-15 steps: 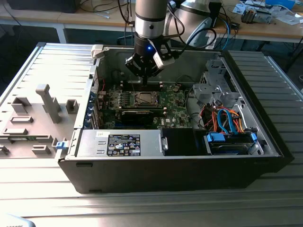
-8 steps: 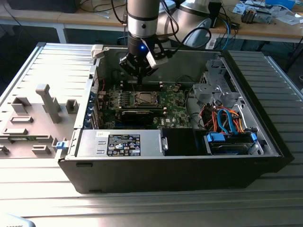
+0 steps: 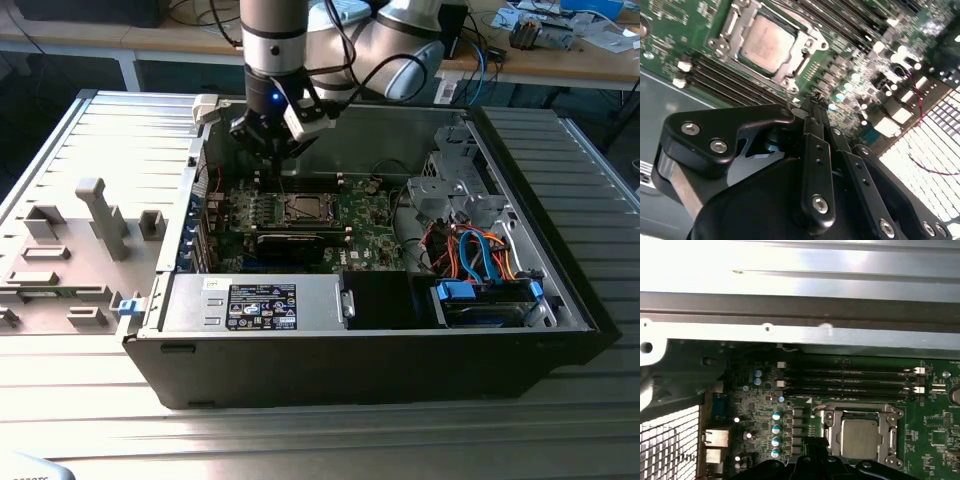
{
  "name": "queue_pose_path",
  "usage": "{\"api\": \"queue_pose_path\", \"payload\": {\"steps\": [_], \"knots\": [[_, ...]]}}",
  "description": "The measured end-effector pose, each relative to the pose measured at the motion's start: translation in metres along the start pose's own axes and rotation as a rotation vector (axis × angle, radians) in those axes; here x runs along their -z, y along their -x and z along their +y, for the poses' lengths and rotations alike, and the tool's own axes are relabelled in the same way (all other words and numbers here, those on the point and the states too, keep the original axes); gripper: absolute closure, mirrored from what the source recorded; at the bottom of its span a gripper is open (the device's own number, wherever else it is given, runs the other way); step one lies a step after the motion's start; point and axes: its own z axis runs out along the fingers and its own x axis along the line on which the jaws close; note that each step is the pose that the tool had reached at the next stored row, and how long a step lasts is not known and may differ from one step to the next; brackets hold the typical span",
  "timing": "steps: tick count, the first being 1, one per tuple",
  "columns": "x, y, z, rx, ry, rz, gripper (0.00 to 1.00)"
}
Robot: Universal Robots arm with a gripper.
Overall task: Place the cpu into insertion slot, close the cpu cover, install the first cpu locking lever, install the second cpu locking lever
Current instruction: 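Install the first cpu locking lever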
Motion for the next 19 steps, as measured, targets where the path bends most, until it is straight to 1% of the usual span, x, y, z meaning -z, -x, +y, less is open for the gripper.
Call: {"api": "queue_pose_path", "payload": {"steps": [3, 4, 6, 7, 8, 10, 12, 19], "knots": [[0.0002, -0.0097, 0.0005, 0.0, 0.0002, -0.0036, 0.89], [0.0001, -0.0119, 0.0021, 0.0, 0.0002, -0.0044, 0.89], [0.0001, -0.0135, 0.0051, 0.0, 0.0003, -0.0047, 0.89], [0.0001, -0.014, 0.0097, 0.0, 0.0002, -0.0047, 0.89], [0.0001, -0.014, 0.0126, 0.0, 0.0003, -0.0047, 0.89], [-0.0002, -0.0137, 0.0215, 0.0, 0.0004, -0.0049, 0.89], [-0.0008, -0.0135, 0.0275, 0.0, 0.0005, -0.0047, 0.89], [-0.0012, -0.0126, 0.0281, 0.0, 0.0005, -0.0047, 0.89]]}}
